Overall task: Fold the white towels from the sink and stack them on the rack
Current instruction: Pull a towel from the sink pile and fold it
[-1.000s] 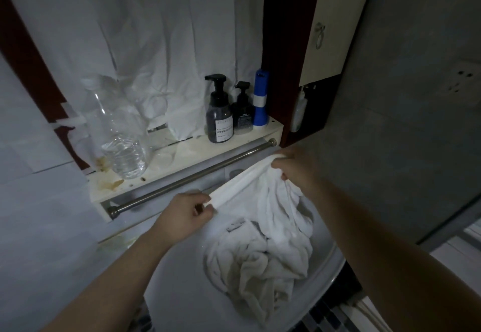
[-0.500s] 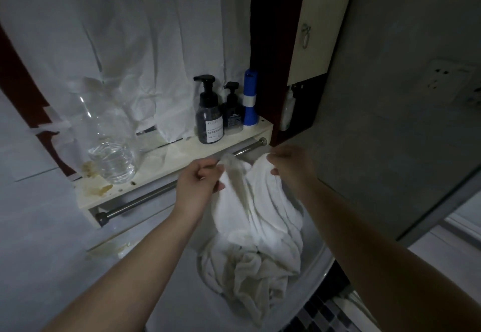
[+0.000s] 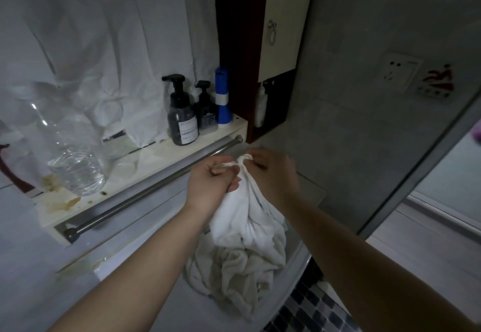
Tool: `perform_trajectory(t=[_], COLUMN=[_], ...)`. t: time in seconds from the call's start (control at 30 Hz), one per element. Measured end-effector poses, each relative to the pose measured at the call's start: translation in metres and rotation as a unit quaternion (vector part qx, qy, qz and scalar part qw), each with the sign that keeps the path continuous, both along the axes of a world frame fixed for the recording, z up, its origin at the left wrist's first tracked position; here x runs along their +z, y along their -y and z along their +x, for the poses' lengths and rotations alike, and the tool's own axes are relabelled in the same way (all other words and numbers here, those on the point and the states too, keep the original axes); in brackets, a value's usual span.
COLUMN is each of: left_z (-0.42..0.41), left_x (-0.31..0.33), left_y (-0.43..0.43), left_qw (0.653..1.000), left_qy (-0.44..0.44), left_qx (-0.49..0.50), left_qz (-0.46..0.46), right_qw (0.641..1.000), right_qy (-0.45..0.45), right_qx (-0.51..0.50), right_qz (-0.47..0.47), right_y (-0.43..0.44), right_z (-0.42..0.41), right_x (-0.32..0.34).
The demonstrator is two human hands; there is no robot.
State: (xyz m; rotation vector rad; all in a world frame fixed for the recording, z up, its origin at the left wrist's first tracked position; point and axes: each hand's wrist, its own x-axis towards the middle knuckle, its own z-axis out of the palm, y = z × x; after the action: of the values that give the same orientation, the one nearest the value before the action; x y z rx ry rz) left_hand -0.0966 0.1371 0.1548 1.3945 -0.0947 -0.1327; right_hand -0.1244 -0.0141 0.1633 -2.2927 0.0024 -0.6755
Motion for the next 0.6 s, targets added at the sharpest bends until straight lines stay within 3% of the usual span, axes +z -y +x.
perform_trajectory(t=[0.17,0.3,0.37,0.43,0.5,0.6], left_z=[-0.004,-0.004,-0.001,0.003,0.009,0.022], left_x=[0.012,0.012,0.01,0.006,0.001,-0.013], left_y=[0.005,-0.001,-0.004,-0.008,-0.018,-0.032], left_qw=[0.995,0.995,0.996,0.99,0.962,0.905], left_qy=[-0.057,-0.062,-0.039,0.039,0.132,0.202], left_qx=[-0.008,-0.053,-0.075,-0.083,-0.068,-0.104], left_qz=[-0.08,-0.063,0.0,0.109,0.229,0.36], right_qw=[0.999,0.999,0.999,0.999,0.992,0.973], right_qy=[0.013,-0.015,-0.026,-0.042,-0.06,-0.093], right_qx=[0.032,0.031,0.01,-0.009,0.0,0.059], right_qz=[-0.027,-0.039,-0.028,0.025,0.11,0.202], right_y=[-0.007,-0.008,-0.008,-0.005,0.0,0.013], right_z=[-0.005,-0.012,-0.012,-0.013,-0.015,-0.017], right_x=[0.0,-0.003,-0.003,-0.003,-0.003,0.008])
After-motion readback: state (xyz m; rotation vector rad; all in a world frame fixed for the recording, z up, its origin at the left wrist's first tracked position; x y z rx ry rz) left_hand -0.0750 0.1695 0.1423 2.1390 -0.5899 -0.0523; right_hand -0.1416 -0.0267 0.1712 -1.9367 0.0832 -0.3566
